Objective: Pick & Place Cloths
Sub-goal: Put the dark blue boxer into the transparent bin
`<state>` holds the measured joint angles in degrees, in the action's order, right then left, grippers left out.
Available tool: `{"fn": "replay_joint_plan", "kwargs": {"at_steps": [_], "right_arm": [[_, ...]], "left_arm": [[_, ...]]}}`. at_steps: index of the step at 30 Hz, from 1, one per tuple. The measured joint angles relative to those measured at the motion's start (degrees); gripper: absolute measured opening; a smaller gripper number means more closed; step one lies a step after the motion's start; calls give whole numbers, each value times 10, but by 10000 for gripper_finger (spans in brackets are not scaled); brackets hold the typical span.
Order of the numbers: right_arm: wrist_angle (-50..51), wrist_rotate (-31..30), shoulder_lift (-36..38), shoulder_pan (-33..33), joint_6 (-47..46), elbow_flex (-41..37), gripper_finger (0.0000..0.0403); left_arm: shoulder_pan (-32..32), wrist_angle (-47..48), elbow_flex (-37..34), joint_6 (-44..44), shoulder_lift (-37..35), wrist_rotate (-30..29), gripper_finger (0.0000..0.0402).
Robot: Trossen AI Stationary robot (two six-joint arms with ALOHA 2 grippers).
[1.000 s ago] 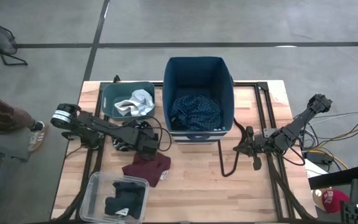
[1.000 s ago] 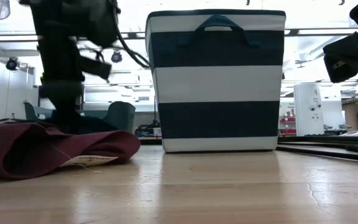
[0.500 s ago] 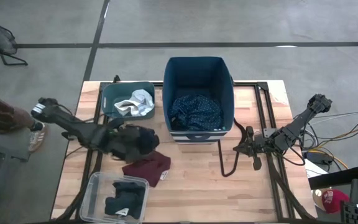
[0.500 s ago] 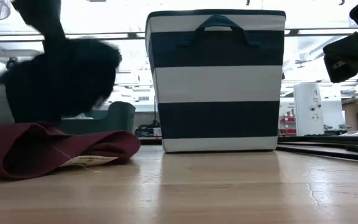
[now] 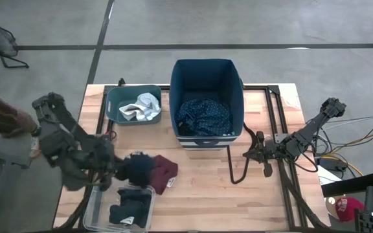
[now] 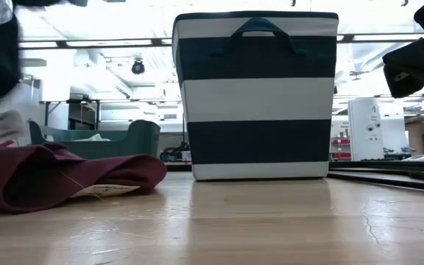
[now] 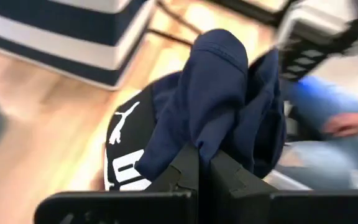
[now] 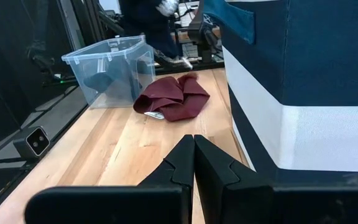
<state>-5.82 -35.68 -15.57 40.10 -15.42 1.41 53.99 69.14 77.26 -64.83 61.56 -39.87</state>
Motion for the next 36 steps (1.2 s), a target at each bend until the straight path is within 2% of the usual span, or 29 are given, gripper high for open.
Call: {"fn": "replay_joint_plan", "kwargs": {"at_steps": [4,9,16,19,28,36], "right_arm": [[0,0,0,0,0,0,8],[0,0,0,0,0,0,8],[0,0,0,0,0,0,8],[0,0,0,0,0,0,8],[0,0,0,0,0,0,8],[0,0,0,0,0,0,8]], "left_arm": [[53,-26,28,-23,0,-25,8],[96,-97,42,-9,0,-48,13],[115,-199,41,31,6,-29,9],[115,-216,41,23,11,-9,12],[115,-216,34,-4,29,2,10],[116,-203,-19,-115,75,58,12]]}}
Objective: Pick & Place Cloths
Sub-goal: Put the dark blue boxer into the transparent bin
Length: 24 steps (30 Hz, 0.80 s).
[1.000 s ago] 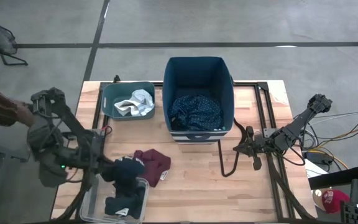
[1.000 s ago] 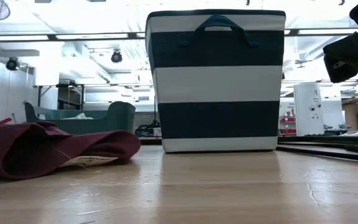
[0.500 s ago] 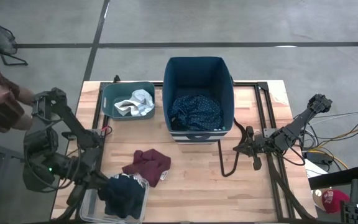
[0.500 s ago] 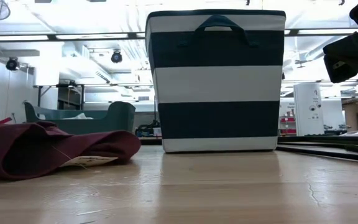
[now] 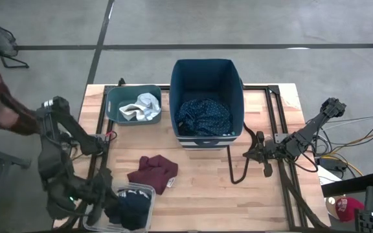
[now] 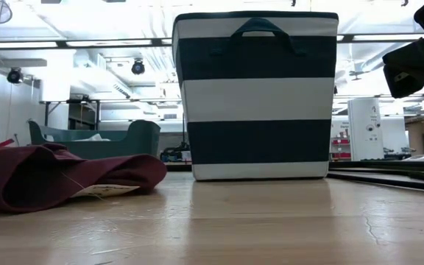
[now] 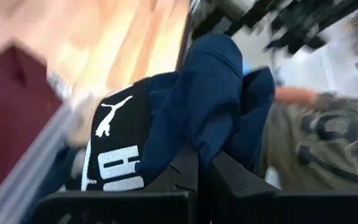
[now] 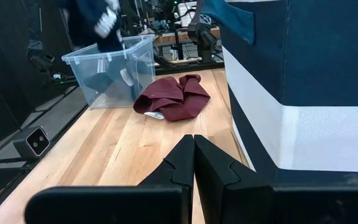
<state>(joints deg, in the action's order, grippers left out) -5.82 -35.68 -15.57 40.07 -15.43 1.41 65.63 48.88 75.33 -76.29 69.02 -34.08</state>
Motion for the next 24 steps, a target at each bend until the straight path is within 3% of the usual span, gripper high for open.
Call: {"fn": "replay_joint_plan", "kwargs": {"at_steps": [15,18,24], "right_arm": [[0,0,0,0,0,0,8],[0,0,0,0,0,0,8],[0,0,0,0,0,0,8]], "left_arm": [[1,16,-155,-291,41,131,15],[1,7,-188,-313,40,155,15],[1,-5,-211,-278,36,115,16]]}}
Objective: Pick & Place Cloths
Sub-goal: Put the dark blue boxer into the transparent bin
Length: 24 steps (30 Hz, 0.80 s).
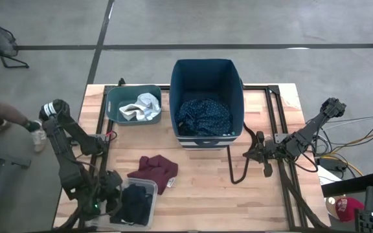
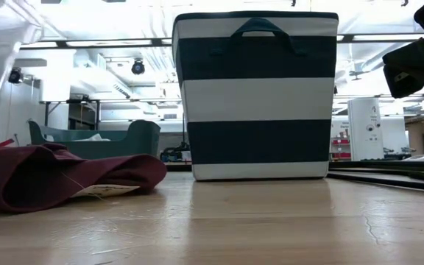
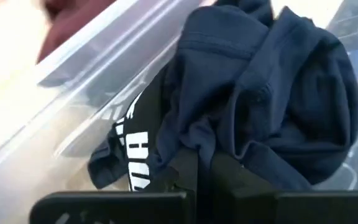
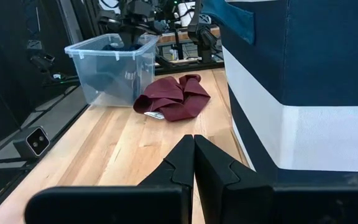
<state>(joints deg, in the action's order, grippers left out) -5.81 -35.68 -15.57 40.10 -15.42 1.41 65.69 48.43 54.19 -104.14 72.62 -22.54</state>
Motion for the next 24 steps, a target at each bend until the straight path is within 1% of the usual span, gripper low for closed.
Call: {"fn": "replay_joint_plan", "kwargs": {"at_steps": [3,5,7,13,15,18,24], "right_arm": [[0,0,0,0,0,0,8],[0,0,0,0,0,0,8],[0,0,0,0,0,0,8],[0,0,0,0,0,0,8],[0,0,0,0,0,0,8],[0,0,0,0,0,0,8],[0,0,0,0,0,0,8]], "left_arm": [[0,-13,5,10,0,-15,16],[0,-22,12,22,-1,-37,21],[0,-39,22,41,-3,-54,31],[0,-53,41,102,-4,-71,74],[0,-57,43,107,-5,-65,86],[0,-59,43,106,-5,-30,97],[0,-73,43,109,-27,-31,103]]}}
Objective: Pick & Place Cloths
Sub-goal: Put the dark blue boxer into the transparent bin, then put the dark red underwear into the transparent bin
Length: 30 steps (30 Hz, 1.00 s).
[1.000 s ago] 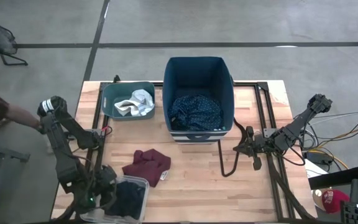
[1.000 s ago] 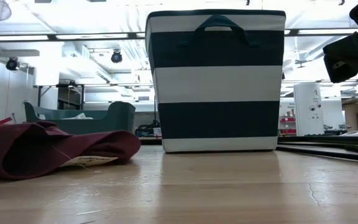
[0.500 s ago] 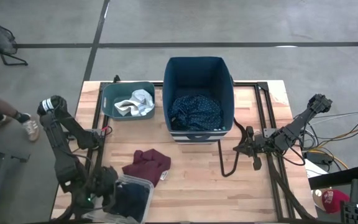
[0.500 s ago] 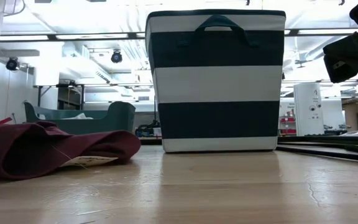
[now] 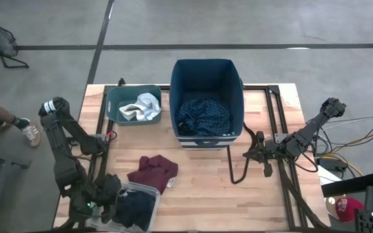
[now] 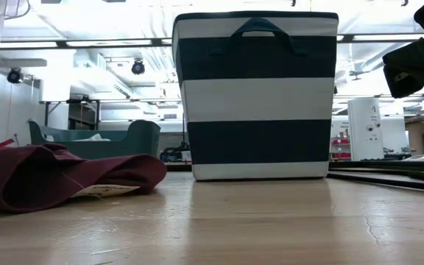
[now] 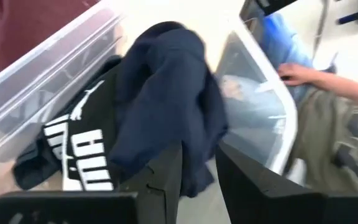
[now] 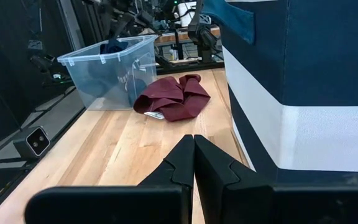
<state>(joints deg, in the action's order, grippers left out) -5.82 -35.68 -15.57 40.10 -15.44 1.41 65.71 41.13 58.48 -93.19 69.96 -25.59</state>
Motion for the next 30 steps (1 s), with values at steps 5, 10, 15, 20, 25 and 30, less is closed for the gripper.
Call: {"fn": "replay_joint_plan", "kwargs": {"at_steps": [5,10,15,20,25,30], "right_arm": [[0,0,0,0,0,0,8],[0,0,0,0,0,0,8],[0,0,0,0,0,0,8],[0,0,0,0,0,0,8],[0,0,0,0,0,0,8],[0,0,0,0,0,0,8]], "left_arm": [[0,-14,0,-3,-36,1,103],[0,-17,0,25,-70,-36,103],[-17,-17,0,153,-104,-162,103],[-35,-22,-5,265,-107,-373,103],[-92,-23,-6,273,-88,-334,103],[-154,-36,-5,304,-50,-278,104]]}}
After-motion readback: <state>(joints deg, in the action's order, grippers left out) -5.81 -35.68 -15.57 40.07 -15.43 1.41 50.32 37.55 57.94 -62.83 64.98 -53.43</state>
